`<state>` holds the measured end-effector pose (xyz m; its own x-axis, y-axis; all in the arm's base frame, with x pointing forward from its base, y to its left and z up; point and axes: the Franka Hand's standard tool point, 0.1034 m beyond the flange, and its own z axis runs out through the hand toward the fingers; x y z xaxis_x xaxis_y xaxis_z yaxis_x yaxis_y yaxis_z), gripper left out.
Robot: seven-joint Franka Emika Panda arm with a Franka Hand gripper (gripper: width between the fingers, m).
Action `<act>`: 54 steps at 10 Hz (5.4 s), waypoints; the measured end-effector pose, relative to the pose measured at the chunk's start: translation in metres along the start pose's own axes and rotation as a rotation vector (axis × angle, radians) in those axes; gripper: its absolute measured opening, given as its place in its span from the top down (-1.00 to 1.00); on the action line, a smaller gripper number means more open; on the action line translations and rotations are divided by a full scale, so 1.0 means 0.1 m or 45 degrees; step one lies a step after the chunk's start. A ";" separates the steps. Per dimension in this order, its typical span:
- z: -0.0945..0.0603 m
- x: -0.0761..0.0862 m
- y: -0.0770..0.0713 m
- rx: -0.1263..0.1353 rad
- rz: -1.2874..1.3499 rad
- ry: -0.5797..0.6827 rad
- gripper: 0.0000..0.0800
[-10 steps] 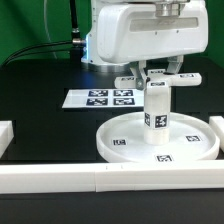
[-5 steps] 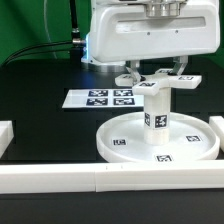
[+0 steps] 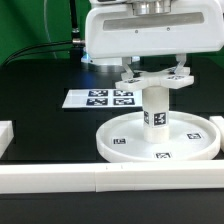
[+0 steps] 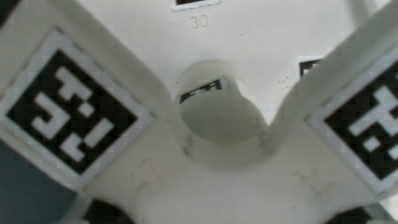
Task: Assemble round table
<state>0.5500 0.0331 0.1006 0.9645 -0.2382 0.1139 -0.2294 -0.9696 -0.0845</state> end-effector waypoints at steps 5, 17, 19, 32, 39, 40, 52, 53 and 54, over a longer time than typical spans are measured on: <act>-0.01 0.02 0.00 0.018 0.310 0.005 -0.13; -0.07 -0.04 -0.02 0.125 1.568 -0.089 -0.13; -0.06 -0.05 -0.03 0.129 1.586 -0.093 -0.33; -0.38 0.14 -0.30 0.101 0.427 -0.165 -0.62; -0.29 0.19 -0.34 0.051 -0.736 -0.162 -0.62; -0.29 0.19 -0.32 0.058 -0.824 -0.158 -0.62; -0.18 0.33 -0.22 -0.012 -2.235 -0.108 -0.62; -0.18 0.34 -0.20 -0.016 -2.337 -0.115 -0.62; -0.18 0.34 -0.18 -0.015 -2.435 -0.121 -0.62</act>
Offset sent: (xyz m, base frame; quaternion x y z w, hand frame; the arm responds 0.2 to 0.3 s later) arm 0.0000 0.0000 0.0000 0.0000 0.0000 0.1296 0.9916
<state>0.5850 0.0415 0.1237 -0.1022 0.9947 -0.0130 0.9918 0.1029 0.0756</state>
